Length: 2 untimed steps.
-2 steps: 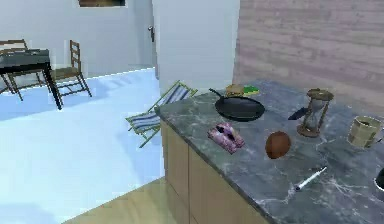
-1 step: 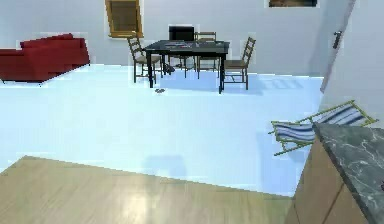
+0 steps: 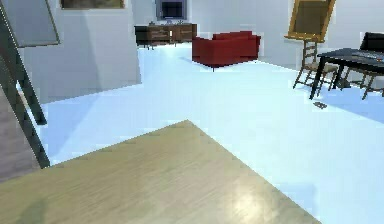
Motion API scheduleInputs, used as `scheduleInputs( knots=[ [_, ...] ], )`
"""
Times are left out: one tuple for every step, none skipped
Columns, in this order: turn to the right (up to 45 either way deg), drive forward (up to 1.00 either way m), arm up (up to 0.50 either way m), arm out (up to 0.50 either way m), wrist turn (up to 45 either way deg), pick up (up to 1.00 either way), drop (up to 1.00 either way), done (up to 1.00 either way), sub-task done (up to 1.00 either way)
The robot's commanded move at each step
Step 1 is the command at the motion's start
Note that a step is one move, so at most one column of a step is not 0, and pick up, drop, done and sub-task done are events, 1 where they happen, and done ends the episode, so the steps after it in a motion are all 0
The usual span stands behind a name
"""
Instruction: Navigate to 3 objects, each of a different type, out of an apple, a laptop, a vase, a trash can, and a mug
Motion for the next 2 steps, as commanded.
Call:
scheduleInputs(
  knots=[
    [-27.0, 0.00, 0.00, 0.00, 0.0, 0.00, 0.00, 0.00, 0.00],
    [0.0, 0.20, 0.00, 0.00, 0.0, 0.00, 0.00, 0.00, 0.00]
  ],
)
